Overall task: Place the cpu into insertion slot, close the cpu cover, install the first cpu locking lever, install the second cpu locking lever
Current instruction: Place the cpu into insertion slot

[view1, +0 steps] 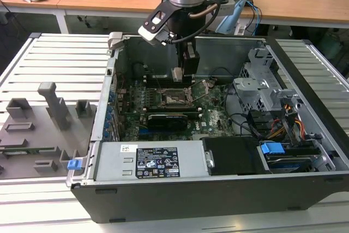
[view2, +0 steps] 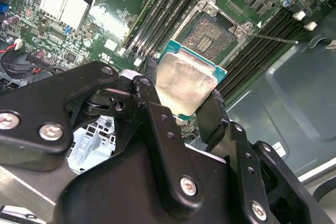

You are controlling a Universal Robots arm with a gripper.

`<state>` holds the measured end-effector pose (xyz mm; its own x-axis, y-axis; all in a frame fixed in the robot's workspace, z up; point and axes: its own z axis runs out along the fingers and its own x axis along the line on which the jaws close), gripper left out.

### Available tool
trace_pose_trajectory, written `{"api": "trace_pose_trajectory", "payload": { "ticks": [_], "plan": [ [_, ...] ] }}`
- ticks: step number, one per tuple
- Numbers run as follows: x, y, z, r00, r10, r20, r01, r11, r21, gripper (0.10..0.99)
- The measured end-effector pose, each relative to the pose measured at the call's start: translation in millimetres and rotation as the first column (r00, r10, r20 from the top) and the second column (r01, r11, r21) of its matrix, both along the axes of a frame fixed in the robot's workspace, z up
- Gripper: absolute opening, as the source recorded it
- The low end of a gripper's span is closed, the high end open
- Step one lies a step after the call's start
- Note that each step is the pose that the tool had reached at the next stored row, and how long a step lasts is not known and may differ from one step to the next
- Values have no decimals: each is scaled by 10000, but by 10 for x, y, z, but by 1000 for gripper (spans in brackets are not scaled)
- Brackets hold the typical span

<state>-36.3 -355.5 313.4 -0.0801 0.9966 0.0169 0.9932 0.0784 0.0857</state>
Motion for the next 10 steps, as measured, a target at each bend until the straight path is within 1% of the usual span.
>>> {"api": "trace_pose_trajectory", "payload": {
  "ticks": [10],
  "plan": [
    [0, 0, -37, 10000, 0, 0, 0, 10000, 0, 541]
  ]
}}
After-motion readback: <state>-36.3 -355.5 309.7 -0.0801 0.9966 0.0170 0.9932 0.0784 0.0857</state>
